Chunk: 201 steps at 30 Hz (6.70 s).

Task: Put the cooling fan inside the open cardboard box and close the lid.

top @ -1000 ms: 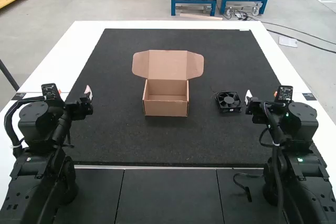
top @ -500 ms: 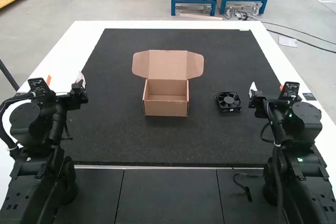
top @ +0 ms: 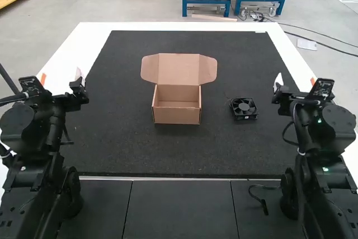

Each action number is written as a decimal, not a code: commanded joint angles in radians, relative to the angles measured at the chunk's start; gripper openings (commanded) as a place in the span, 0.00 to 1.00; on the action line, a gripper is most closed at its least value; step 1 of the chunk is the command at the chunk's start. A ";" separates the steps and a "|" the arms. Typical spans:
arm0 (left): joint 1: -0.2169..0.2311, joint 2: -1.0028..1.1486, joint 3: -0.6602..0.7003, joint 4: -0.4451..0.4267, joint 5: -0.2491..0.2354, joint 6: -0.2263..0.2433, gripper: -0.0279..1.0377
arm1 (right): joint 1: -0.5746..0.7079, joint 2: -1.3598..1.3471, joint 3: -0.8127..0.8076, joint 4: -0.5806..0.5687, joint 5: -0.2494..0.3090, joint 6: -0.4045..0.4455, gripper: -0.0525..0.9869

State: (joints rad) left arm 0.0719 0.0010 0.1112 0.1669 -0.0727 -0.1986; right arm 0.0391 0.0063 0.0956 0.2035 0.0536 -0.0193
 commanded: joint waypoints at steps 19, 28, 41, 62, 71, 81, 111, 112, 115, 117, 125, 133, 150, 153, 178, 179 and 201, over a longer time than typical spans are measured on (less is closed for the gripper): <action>0.005 0.531 0.706 -0.175 -0.111 0.004 0.93 | 0.008 0.560 0.730 -0.187 0.023 0.133 0.93; 0.026 0.768 0.875 -0.406 0.019 0.022 0.94 | 0.010 0.785 1.010 -0.538 -0.020 0.255 0.92; -0.060 1.076 0.981 -0.606 0.165 0.246 0.93 | 0.022 1.259 1.268 -0.768 -0.058 0.197 0.92; -0.296 1.038 0.906 -0.730 0.275 0.165 0.93 | -0.008 1.753 1.320 -0.978 -0.083 -0.071 0.92; -0.327 1.033 0.897 -0.690 0.272 0.122 0.93 | 0.013 1.839 1.325 -0.987 0.011 -0.226 0.92; -0.325 1.036 0.920 -0.685 0.267 0.111 0.93 | -0.004 1.948 1.394 -1.075 0.035 -0.258 0.91; -0.290 1.044 0.952 -0.678 0.258 0.097 0.93 | 0.005 1.992 1.353 -1.130 -0.034 -0.169 0.90; -0.290 1.044 0.952 -0.678 0.258 0.097 0.93 | 0.007 1.992 1.353 -1.124 -0.031 -0.168 0.90; -0.290 1.044 0.952 -0.679 0.258 0.097 0.93 | 0.005 1.996 1.349 -1.105 -0.014 -0.162 0.90; -0.290 1.044 0.952 -0.678 0.258 0.097 0.93 | 0.007 1.999 1.349 -1.098 -0.006 -0.160 0.90; -0.290 1.044 0.953 -0.679 0.258 0.097 0.93 | 0.007 2.017 1.348 -1.087 0.026 -0.159 0.90; -0.290 1.044 0.956 -0.679 0.258 0.097 0.93 | 0.007 2.035 1.348 -1.081 0.042 -0.159 0.91; -0.253 1.041 0.964 -0.692 0.258 0.099 0.93 | 0.007 2.080 1.345 -1.078 0.040 -0.157 0.91; -0.247 1.041 0.970 -0.696 0.258 0.099 0.93 | 0.007 2.091 1.345 -1.075 0.040 -0.157 0.91; -0.245 1.039 0.984 -0.704 0.258 0.100 0.93 | 0.025 2.109 1.313 -1.026 -0.058 -0.062 0.04; -0.244 1.039 0.984 -0.704 0.258 0.100 0.93 | 0.024 2.108 1.316 -1.024 -0.070 -0.054 0.04; -0.201 1.042 0.975 -0.696 0.255 0.136 0.93 | 0.024 1.646 1.385 -1.201 -0.287 0.033 0.03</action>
State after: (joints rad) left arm -0.1364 1.0481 1.0512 -0.5373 0.1837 -0.0834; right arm 0.0509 1.7142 1.4448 -0.9863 -0.1711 -0.0071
